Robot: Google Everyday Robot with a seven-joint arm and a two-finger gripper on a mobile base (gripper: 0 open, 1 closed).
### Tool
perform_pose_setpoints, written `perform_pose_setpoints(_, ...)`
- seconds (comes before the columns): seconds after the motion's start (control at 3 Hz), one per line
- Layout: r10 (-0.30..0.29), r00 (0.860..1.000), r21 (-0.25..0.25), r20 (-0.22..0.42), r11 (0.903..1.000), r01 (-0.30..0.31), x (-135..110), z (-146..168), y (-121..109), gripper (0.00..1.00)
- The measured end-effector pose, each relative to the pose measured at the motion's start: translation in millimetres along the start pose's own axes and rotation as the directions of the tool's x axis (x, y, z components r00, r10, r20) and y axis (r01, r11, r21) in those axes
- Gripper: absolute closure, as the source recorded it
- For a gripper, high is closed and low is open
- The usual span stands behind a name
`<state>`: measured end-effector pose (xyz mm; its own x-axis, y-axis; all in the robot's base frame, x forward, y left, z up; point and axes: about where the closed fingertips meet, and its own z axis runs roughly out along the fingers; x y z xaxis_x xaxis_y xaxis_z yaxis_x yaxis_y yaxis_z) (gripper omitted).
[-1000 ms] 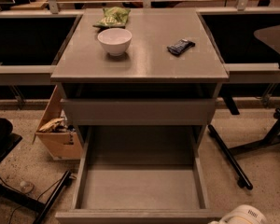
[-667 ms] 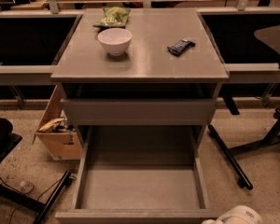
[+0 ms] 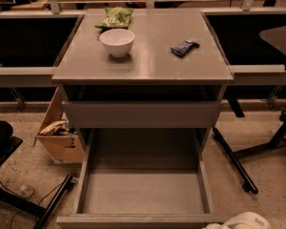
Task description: Close middle drawer
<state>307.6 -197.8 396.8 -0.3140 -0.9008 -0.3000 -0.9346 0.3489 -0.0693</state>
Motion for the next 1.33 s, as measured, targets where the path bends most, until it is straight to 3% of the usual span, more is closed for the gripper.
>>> perform_pose_setpoints(0.67,-0.024,0.992,0.036,0.122,0.9992,0.020,-17,40,-23,1.00)
perform_pose_setpoints(1.0,-0.034,0.978,0.084,0.206,0.9964,0.017,-21,60,-37,1.00)
perform_pose_setpoints(1.33,-0.045,0.971,0.114,0.235,0.9933,0.019,-24,64,-45,1.00)
